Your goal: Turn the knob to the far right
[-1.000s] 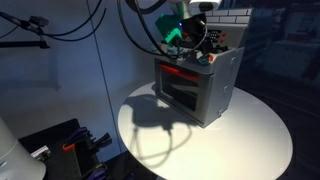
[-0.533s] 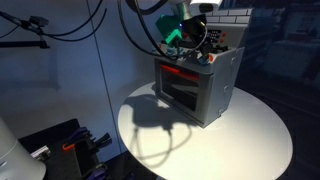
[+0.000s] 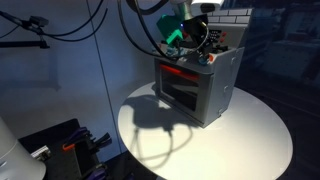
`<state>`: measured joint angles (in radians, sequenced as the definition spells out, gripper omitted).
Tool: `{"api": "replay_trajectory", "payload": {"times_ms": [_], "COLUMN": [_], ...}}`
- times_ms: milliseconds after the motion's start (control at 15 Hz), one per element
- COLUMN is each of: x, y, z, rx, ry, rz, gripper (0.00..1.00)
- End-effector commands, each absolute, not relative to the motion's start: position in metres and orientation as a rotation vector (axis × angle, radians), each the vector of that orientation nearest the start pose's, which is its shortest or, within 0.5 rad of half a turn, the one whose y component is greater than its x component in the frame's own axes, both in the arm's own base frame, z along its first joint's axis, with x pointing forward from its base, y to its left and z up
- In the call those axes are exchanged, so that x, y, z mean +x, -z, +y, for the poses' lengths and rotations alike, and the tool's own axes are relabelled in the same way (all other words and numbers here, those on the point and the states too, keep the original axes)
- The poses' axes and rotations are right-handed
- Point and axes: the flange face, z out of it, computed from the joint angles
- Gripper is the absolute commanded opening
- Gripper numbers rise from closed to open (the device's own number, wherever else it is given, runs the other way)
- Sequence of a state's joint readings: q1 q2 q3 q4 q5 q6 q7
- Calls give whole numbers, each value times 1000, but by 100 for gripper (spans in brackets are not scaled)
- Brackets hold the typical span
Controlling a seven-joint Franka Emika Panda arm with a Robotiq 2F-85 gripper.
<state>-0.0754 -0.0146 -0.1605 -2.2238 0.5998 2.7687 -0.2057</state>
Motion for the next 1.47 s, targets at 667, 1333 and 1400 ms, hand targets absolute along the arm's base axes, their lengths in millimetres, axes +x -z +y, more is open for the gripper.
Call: {"api": "replay_trajectory", "payload": {"times_ms": [667, 1333, 1400], "x": [542, 537, 536], "y": [-442, -444, -444], "z": [-169, -173, -174], "rx": [-2648, -2646, -2642], "ry": [896, 894, 892], "rz": [755, 781, 796], "gripper": [6, 6, 6]}}
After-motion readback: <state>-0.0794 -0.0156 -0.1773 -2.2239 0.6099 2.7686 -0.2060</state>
